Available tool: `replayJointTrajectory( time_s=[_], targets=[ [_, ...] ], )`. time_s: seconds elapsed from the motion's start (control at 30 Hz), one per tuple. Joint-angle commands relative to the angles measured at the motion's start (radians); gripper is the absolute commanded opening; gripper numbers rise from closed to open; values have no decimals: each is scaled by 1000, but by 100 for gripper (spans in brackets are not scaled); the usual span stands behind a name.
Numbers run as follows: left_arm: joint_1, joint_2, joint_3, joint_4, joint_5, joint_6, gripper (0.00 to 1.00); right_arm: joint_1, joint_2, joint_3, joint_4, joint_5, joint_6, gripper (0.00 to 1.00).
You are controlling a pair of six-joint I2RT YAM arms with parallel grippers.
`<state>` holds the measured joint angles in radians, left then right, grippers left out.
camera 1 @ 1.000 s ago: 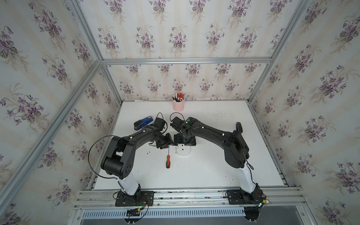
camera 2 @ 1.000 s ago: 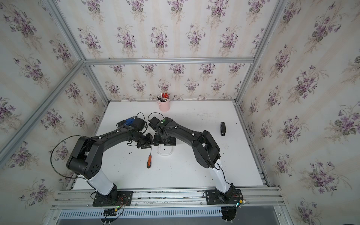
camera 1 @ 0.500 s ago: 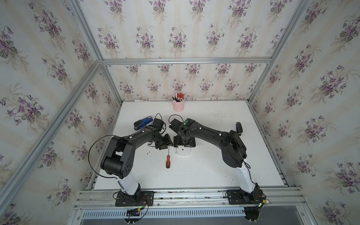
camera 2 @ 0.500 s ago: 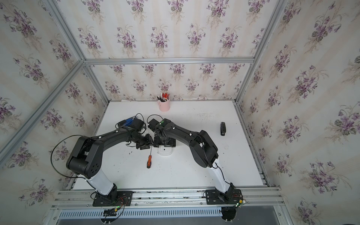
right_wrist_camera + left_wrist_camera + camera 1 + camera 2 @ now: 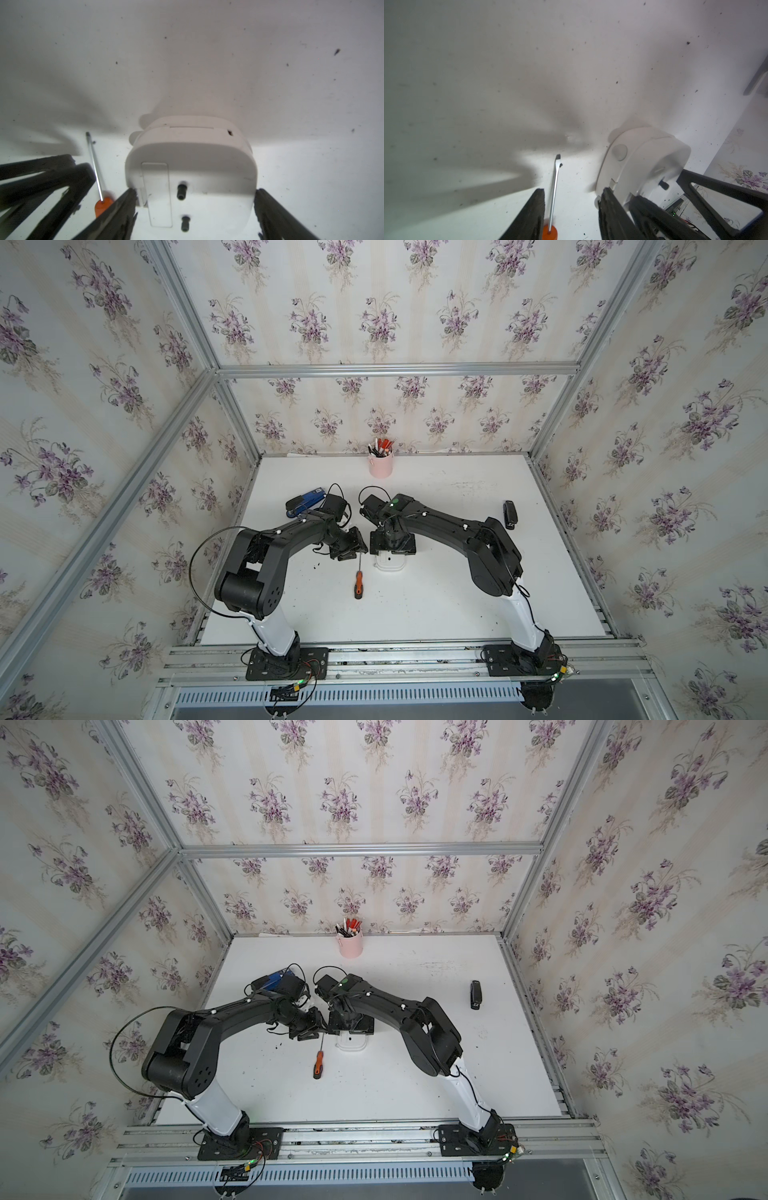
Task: Remove the battery from the alarm
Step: Remove the cover from the alarm.
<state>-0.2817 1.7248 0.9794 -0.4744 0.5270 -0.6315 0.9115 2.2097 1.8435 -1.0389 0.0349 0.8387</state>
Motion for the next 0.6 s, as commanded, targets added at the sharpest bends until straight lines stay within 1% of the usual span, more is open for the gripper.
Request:
replayJointTrajectory(
  time_s=[0.0,0.1,0.37,0.57],
  targets=[
    [5,1,-2,7,8,22,48,0,5,-2,-7,18,11,90],
    [7,4,-2,5,7,25,48,0,9,-3,-6,19,8,86],
    [12,10,-1,5,11,28,48,0,13,-13,-1,15,-4,84],
    [12,17,4,9,18,26,48,-1,12,-23,19,0,-9,75]
  ],
)
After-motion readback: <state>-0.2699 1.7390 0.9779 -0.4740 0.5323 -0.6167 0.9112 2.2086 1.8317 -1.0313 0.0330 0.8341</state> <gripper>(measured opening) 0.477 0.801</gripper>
